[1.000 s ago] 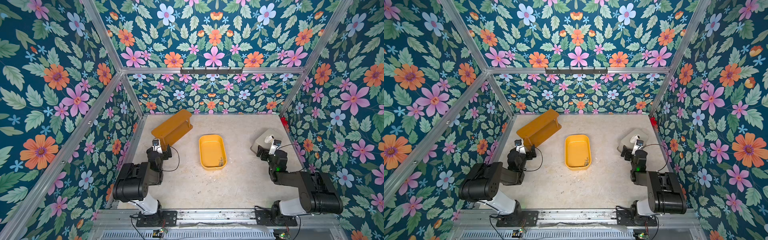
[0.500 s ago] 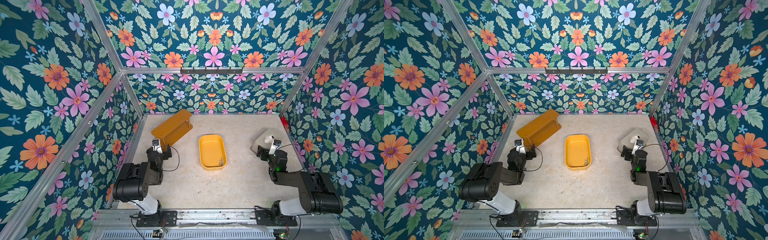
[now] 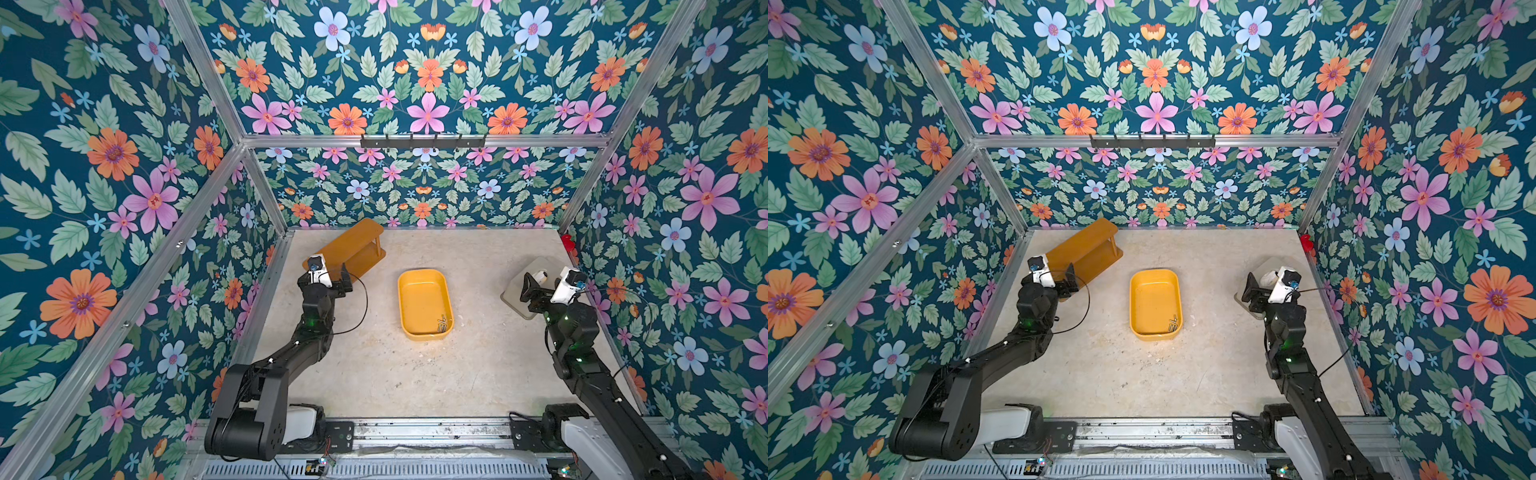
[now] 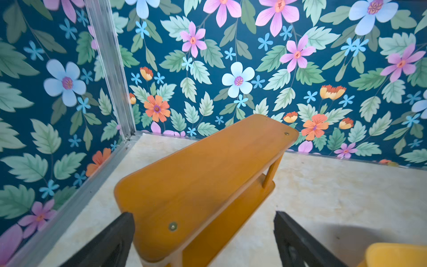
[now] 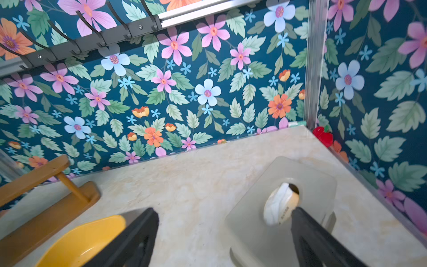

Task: Take out the screws from the storage box
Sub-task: Pick up the storage box at the center of the board.

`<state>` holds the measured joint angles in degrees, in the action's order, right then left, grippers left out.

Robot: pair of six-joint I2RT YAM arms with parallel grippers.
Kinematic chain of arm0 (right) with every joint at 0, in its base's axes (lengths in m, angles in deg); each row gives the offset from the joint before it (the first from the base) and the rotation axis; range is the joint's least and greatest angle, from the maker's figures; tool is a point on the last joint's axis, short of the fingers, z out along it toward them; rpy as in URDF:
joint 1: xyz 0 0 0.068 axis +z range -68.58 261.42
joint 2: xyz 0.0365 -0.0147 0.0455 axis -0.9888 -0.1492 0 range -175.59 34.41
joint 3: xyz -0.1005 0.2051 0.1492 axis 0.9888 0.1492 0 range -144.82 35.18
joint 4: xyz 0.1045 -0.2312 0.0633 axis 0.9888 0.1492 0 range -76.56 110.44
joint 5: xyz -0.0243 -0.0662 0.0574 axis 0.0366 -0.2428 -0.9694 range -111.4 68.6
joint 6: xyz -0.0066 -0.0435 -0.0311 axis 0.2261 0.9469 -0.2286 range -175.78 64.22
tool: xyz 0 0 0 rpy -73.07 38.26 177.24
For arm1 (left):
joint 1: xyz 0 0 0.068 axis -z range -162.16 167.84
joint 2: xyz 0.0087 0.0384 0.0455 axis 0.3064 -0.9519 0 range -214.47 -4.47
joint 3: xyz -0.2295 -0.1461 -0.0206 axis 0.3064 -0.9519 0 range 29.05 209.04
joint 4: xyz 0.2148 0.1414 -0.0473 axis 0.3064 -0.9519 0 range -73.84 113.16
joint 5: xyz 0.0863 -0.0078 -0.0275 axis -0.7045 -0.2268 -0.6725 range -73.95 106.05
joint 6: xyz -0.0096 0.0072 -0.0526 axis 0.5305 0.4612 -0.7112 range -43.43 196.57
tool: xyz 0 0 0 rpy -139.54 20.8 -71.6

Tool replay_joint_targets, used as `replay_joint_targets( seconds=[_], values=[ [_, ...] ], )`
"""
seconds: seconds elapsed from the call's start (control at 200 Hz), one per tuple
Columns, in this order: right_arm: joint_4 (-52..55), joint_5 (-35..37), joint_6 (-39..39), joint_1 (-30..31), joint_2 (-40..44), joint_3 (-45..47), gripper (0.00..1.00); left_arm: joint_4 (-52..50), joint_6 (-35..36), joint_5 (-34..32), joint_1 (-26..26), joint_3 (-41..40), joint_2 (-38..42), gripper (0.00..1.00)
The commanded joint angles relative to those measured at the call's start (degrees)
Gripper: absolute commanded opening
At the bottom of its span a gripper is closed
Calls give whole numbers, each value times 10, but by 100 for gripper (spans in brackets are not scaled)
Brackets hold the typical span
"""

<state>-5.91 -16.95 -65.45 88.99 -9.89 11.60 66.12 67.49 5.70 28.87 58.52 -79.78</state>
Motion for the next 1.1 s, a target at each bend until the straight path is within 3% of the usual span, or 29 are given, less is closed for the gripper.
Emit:
replay_joint_targets(
  seconds=[0.0,0.09,0.245,0.315,0.58,0.795,1.095],
  values=[
    [194,-49,-96,19,2,-37,87,-163,-99,8,30,42,-16,99],
    [237,-65,-126,57,-42,-76,83,-171,-118,16,55,48,-27,99],
    [294,-22,-118,181,-162,-172,81,-179,-140,11,100,54,-54,99],
    [309,-25,-124,210,-225,-212,79,-178,-151,12,116,55,-66,99],
    [361,-93,-143,241,-425,-336,66,-182,-157,4,155,67,-98,99],
    [381,-88,-146,273,-497,-383,64,-182,-156,5,156,65,-99,99],
    [445,-44,-140,289,-575,-438,50,-171,-161,13,156,59,-108,99]
  ],
)
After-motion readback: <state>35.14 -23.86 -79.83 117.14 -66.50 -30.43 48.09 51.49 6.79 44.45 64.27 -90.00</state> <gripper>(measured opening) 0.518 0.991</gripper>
